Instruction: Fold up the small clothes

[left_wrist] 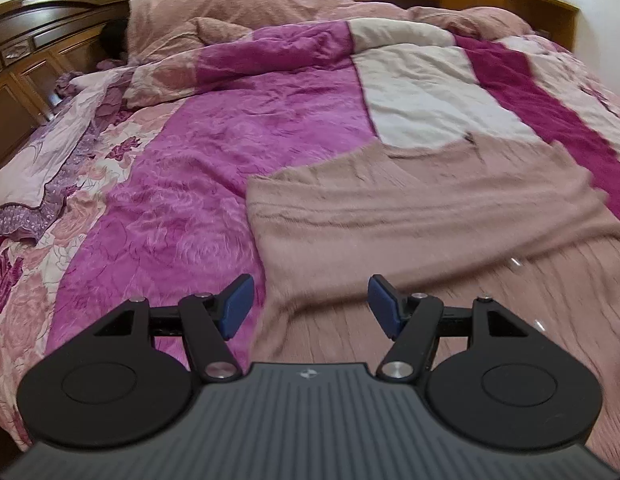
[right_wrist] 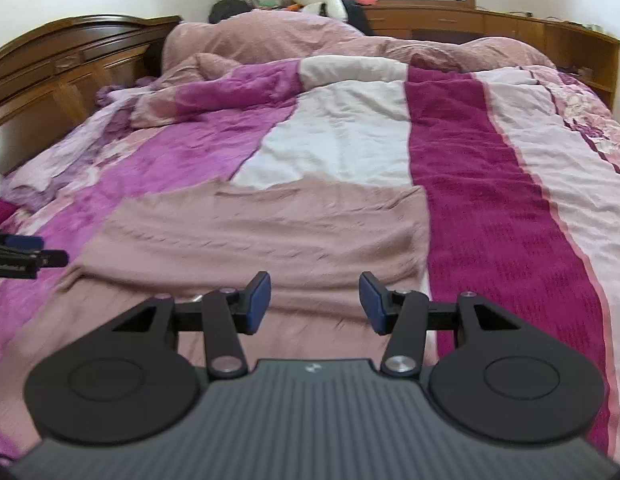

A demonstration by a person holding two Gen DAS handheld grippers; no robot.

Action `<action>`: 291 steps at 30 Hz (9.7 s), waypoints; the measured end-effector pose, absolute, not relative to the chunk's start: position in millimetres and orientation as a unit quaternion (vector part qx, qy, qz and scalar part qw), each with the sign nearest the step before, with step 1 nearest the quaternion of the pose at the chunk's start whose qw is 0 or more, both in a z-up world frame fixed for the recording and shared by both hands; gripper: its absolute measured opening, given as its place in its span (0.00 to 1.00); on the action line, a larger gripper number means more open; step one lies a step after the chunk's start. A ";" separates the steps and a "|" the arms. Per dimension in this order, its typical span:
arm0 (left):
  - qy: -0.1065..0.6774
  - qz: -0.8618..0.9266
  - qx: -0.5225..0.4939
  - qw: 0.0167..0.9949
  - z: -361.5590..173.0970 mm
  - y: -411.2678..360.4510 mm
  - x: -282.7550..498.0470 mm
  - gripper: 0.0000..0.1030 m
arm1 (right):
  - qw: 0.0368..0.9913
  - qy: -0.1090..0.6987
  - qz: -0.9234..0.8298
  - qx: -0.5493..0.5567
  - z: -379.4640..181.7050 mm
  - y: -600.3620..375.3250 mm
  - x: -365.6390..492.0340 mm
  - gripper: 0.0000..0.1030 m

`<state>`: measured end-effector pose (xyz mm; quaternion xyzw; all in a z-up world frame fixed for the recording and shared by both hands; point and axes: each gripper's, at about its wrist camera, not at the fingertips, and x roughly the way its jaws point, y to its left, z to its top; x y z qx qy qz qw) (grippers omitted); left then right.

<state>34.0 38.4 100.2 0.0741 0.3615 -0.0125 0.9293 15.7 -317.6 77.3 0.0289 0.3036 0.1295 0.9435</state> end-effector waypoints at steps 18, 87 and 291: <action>0.391 -0.091 0.099 0.911 89.8 31.9 -116.7 0.68 | 0.915 0.335 0.208 -0.088 68.5 -276.1 -103.3 0.60; 0.339 -0.087 0.190 0.917 26.5 22.5 -117.1 0.31 | 0.891 0.347 0.172 -0.235 20.5 -255.3 -104.8 0.19; 0.554 0.027 -0.010 0.832 60.4 95.7 160.9 0.71 | 0.793 0.515 0.144 0.293 4.1 -406.9 186.0 0.28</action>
